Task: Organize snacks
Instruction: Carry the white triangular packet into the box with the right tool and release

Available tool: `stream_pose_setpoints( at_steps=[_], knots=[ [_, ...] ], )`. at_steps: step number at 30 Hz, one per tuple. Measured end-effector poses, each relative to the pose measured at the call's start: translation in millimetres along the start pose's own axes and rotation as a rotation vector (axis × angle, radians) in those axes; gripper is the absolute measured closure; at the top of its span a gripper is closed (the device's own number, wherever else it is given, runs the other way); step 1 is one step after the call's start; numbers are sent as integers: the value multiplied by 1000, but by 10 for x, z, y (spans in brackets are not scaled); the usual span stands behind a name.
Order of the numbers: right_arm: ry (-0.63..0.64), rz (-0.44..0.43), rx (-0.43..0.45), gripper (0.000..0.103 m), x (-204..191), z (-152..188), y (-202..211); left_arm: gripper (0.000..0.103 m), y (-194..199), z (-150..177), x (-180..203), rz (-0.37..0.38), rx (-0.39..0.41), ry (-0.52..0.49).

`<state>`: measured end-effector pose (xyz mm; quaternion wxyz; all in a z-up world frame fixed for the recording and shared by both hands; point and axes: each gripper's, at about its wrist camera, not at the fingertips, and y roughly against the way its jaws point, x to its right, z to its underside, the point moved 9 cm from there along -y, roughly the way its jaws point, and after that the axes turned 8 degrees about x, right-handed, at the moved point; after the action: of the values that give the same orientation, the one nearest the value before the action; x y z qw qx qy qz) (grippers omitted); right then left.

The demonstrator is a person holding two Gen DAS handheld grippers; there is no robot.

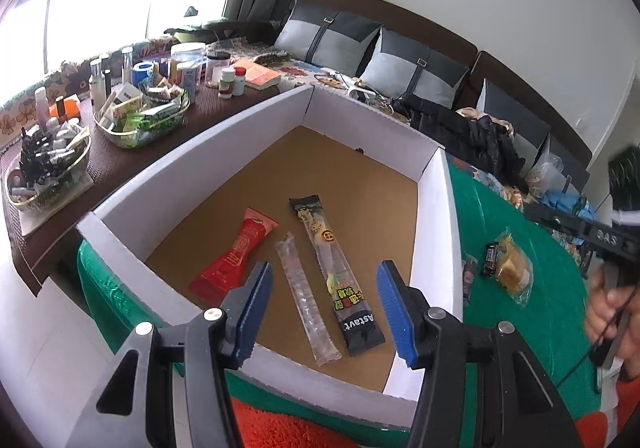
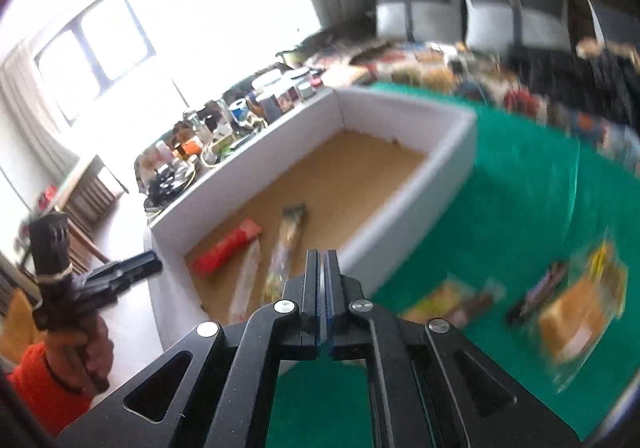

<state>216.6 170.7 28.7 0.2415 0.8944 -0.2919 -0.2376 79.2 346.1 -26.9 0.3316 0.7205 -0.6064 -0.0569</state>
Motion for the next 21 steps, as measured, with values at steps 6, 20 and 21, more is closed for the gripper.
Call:
stream_pose_setpoints(
  at_steps=[6,20,21],
  knots=[
    [-10,76,-266,29,194,785,-559,31,125,7,-124,0,35,45],
    [-170,171,-265,72,560,1052,-496,31,6,299,-181,4,-15,80],
    [-190,157,-232,72,530,932,-388,31,-4,306,-174,1,-12,78]
  ],
)
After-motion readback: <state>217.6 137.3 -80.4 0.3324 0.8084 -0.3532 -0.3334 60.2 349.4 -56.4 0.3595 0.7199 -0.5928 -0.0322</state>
